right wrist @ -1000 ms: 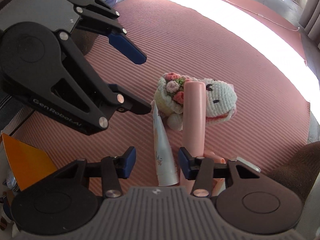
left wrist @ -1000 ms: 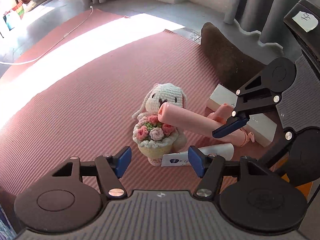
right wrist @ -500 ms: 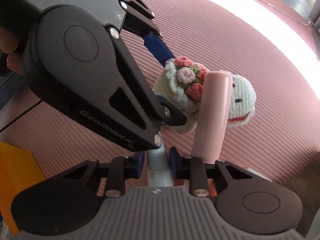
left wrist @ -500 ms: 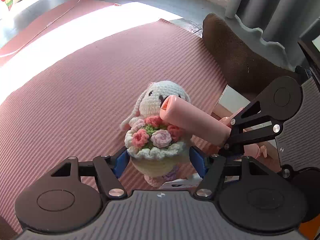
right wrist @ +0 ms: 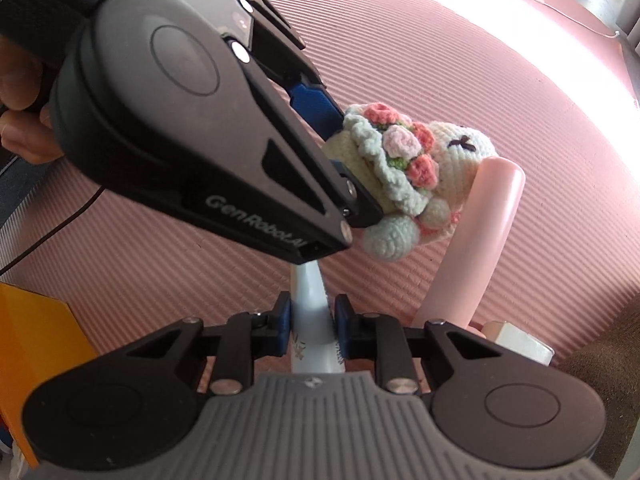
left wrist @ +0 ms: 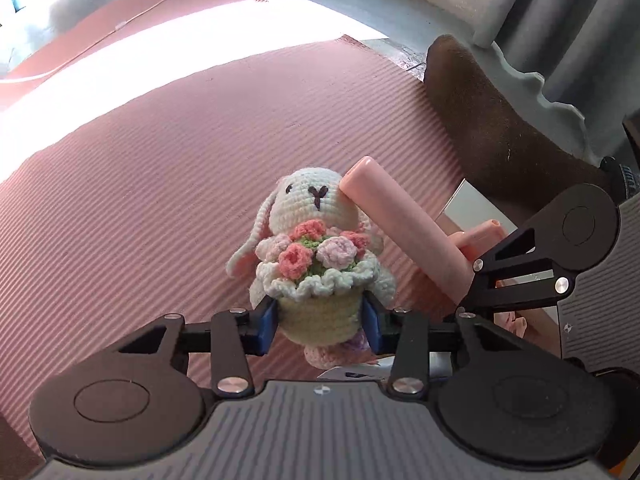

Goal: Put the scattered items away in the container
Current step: 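Grasp the crocheted bunny with left tool while right tool grasps the lotion tube, then lift the bunny with left tool while right tool lifts the lotion tube toward the box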

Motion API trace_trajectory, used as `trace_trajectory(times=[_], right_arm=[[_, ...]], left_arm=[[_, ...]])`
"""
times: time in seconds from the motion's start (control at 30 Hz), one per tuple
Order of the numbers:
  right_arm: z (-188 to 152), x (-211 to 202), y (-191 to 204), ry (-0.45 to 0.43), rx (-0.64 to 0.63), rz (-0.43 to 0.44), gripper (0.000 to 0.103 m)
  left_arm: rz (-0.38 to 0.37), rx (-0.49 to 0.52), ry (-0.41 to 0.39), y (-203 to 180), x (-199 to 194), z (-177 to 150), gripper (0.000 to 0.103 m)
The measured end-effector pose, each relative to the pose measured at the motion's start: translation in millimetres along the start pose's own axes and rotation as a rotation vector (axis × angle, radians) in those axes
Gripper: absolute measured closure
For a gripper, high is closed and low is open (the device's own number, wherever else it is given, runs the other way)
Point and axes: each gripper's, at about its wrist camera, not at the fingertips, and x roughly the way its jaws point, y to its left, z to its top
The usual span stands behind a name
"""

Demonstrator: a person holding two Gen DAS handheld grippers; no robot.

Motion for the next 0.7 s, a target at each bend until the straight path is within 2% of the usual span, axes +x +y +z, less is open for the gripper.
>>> trace_trajectory(times=[0.3, 0.7], right_arm=[[-0.1, -30.1, 22.6, -0.024, -0.027, -0.015, 0.079], [-2.6, -88.6, 56.2, -0.076, -0.053, -0.08, 0.079]], left_arm=[[0.086, -0.044, -0.024, 2.9, -31.7, -11.6, 0.057], [0.178, -0.078, -0.104, -6.1, -96.9, -23.6, 0.058]])
